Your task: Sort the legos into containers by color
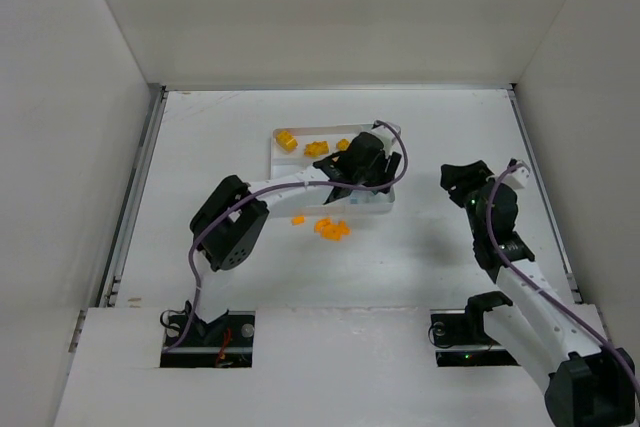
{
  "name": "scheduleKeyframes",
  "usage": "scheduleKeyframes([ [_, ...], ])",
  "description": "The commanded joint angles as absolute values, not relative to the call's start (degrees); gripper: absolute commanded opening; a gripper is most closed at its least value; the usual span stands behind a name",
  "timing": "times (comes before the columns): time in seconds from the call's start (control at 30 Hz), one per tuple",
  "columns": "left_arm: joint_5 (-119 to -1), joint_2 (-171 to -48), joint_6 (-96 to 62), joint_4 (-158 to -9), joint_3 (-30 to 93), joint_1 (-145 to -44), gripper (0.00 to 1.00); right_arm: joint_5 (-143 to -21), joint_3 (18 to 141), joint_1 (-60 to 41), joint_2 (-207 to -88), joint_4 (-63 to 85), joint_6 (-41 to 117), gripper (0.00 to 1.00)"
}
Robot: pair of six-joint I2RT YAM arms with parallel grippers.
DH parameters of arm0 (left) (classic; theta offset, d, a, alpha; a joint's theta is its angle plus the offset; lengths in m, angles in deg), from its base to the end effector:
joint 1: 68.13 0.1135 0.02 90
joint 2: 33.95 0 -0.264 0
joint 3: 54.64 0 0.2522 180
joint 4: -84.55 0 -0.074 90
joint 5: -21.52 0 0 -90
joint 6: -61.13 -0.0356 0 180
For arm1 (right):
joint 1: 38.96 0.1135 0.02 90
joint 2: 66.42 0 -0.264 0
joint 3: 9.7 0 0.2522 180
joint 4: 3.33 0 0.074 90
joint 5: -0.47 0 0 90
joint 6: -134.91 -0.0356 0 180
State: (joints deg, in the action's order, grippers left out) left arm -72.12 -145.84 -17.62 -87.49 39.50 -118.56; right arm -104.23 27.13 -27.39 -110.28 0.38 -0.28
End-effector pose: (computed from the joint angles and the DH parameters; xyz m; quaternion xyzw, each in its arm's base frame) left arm 0.2931 -0.3511 0.2341 0.2678 0.8030 -0.2495 0.4704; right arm 0.1845 0.0286 0.2454 0.2990 0.7076 0.2140 0.6034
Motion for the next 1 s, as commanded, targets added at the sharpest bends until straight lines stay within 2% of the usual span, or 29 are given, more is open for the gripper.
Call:
scheduleKeyframes([
  [0.0, -62.9, -146.4, -21.7, -90.4, 42.9, -117.0, 0.37, -100.1, 26.6, -28.9, -110.7, -3.6, -2.5, 0.59],
  [0.3, -56.2, -150.0, -26.9, -87.1, 46.0, -115.0, 0.41, -99.3, 26.5, -29.0, -111.0, -4.3, -2.8, 0.59],
  [0.63, -56.4, -152.6, -29.5, -84.6, 48.2, -114.5, 0.43, -99.3, 26.5, -29.0, -111.1, -4.3, -2.6, 0.59],
  [0.97, -57.0, -153.2, -32.1, -83.4, 48.5, -113.6, 0.61, -99.4, 26.6, -28.8, -111.9, -4.3, -2.5, 0.59],
])
